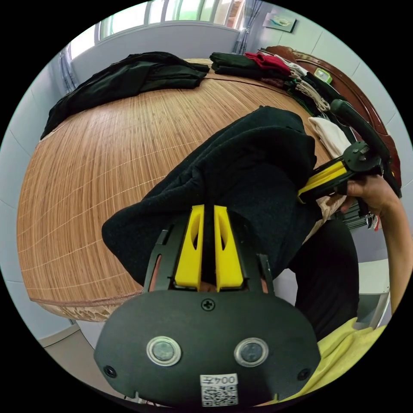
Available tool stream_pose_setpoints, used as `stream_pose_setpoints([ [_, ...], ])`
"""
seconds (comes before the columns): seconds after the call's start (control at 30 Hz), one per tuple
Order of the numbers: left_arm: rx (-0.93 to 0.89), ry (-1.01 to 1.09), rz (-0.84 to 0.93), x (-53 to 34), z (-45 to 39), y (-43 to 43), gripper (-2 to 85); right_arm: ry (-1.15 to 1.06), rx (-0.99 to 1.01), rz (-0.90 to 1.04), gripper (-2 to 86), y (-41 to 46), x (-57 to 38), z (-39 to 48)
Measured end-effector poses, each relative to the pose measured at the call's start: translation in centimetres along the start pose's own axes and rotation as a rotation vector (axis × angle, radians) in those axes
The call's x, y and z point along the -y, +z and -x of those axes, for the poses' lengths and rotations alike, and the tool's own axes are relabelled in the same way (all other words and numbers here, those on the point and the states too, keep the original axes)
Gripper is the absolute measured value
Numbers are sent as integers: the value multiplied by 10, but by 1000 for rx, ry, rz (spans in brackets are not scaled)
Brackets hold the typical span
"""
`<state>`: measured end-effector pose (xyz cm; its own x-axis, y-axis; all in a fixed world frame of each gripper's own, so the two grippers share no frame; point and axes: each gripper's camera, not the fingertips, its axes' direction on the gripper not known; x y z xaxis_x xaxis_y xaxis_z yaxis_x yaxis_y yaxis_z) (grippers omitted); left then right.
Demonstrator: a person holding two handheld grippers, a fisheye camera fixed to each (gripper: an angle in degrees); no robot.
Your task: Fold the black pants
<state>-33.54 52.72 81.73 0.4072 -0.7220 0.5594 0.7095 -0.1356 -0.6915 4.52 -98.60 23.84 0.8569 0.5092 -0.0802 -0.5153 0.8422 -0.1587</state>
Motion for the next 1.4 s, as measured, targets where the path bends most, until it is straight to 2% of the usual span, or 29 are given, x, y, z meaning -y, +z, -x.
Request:
stream_pose_setpoints([
  [0.27, 30, 45, 38, 15, -11, -12, 65, 11, -2, 3, 32, 19, -23, -2],
  [0.43, -161, 33, 173, 34, 9, -35, 129, 12, -20, -13, 36, 36, -48, -1],
  [0.57, -5, 148, 114, 22, 0, -69, 154, 16, 20, -44, 41, 48, -70, -9],
  [0.7, 117, 302, 168, -3, -25, -38, 171, 12, 121, -111, 66, 61, -104, -25],
  [0.8, 145, 276, 139, -7, -31, -29, 174, -7, 316, -215, 115, 60, -146, -50],
  [0.87, 150, 274, 139, -7, -33, -28, 174, 20, 363, -318, 134, 56, -179, -67],
  [1.0, 149, 269, 142, -10, -34, -26, 175, 170, 245, -601, 135, 54, -254, -85],
  [1.13, 154, 265, 149, -12, -35, -24, 175, 110, 110, -753, 136, 69, -277, -51],
  [1.2, 150, 260, 149, -14, -34, -23, 175, 73, 111, -733, 139, 80, -267, -39],
  [1.33, 144, 251, 156, -19, -29, -22, 175, 128, 54, -536, 140, 125, -228, -40],
  [1.4, 143, 250, 158, -21, -27, -21, 175, 157, 103, -546, 139, 127, -236, -48],
])
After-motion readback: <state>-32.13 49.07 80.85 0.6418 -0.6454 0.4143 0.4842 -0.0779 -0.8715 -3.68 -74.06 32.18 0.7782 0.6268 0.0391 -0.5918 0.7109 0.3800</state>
